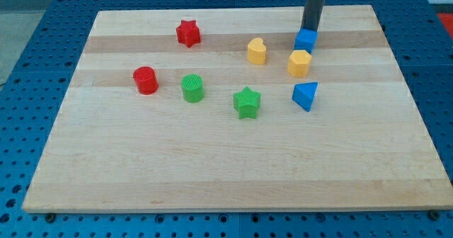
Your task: Move the blue cube closer to the blue triangle
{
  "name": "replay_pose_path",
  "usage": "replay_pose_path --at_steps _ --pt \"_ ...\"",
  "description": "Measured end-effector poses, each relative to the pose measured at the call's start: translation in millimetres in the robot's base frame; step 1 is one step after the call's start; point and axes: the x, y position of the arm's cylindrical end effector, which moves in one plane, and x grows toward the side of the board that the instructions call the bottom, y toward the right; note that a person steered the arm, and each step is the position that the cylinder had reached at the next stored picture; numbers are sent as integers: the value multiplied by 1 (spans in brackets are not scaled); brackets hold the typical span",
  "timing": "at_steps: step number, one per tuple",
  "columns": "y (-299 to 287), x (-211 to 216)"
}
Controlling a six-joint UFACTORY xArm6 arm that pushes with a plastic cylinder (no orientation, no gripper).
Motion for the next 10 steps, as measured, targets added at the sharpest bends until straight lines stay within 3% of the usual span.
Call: replay_pose_path --at_steps 3,4,5,8,10 --pt "-4 -4" --pt "-53 -4" --pt "-53 25" --pt "8 7" --pt "-28 116"
